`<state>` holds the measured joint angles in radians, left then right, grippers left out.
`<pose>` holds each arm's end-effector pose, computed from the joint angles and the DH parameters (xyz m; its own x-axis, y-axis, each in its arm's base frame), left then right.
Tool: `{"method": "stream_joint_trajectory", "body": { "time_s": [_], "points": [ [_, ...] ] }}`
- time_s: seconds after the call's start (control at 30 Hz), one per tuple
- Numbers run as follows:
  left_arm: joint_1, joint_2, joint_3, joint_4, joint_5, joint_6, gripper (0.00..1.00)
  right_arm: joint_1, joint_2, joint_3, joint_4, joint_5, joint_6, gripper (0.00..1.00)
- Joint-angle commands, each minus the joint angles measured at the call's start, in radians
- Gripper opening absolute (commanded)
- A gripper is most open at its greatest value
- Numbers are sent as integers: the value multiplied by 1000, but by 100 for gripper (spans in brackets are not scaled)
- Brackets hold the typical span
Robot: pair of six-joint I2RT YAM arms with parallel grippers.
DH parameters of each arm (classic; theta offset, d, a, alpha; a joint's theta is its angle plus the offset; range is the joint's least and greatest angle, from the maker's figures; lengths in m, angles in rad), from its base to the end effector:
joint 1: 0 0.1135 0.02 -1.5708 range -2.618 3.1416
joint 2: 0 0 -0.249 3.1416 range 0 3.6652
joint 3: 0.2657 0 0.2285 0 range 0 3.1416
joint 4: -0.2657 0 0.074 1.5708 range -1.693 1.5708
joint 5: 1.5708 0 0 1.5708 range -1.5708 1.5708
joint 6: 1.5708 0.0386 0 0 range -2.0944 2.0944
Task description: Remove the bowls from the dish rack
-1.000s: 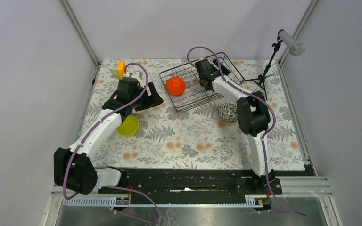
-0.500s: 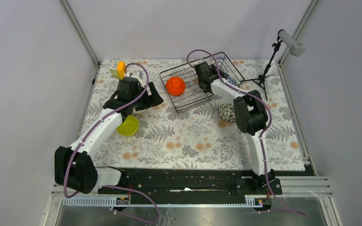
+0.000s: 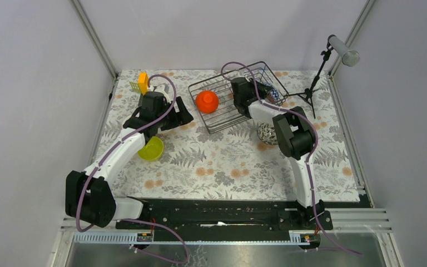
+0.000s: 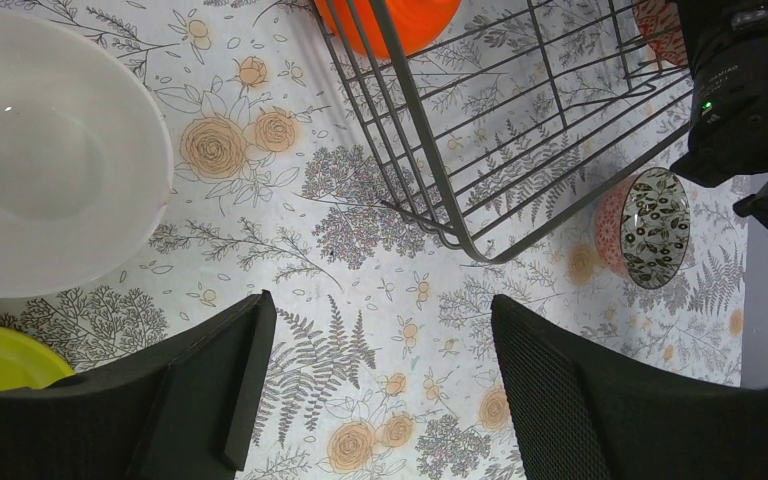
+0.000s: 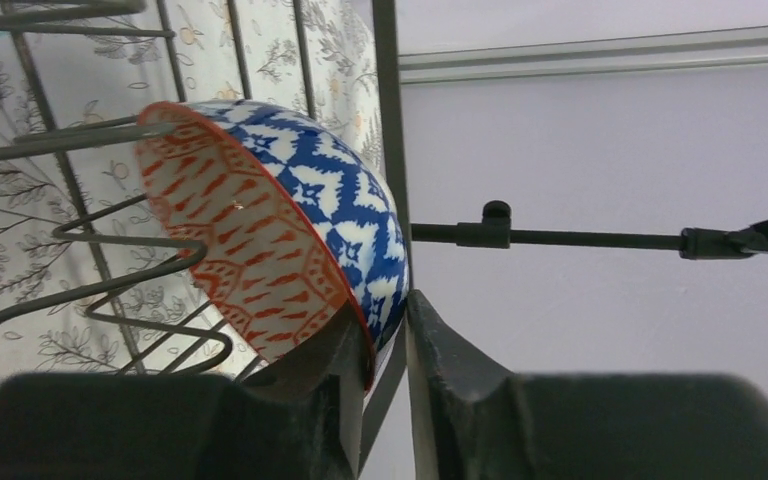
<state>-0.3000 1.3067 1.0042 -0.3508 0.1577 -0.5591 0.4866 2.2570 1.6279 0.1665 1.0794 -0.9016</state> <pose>0.2584 -0.0863 0.2773 -0.7102 -0.3286 -0.6225 0.0404 0.8639 -0.5021 0.4348 0.1915 0.1838 -0.6187 -0.7460 -0.2465 -0.0136 0.3239 -0.9460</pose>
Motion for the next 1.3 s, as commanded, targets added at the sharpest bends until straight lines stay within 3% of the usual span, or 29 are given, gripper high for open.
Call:
{"method": "stream_joint_trajectory", "body": {
  "time_s": [0.0,0.17,0.4,0.53,0.73,1.0,1.1,1.2,1.27],
  "points": [
    [-1,1,-12,59,-2,-9,84,8,13,-26,233,87,-123,22],
    [-1,3,-12,63,-1,-9,84,13,30,-101,647,142,-383,9],
    [-2,5,-9,63,2,-1,84,12,30,-95,828,150,-521,0],
    [-1,8,-1,54,3,6,84,4,18,-72,954,152,-597,0],
    [-1,4,2,53,3,14,84,2,-48,-39,984,153,-615,0],
    [-1,1,-2,55,15,16,84,3,-173,-4,837,188,-459,0],
    [-1,1,-3,58,21,15,84,8,-229,1,711,204,-338,0],
    [-1,0,-3,59,25,15,84,29,-304,24,441,203,-100,0],
    [-1,1,1,60,25,14,84,40,-361,61,134,164,190,0]
  ]
}}
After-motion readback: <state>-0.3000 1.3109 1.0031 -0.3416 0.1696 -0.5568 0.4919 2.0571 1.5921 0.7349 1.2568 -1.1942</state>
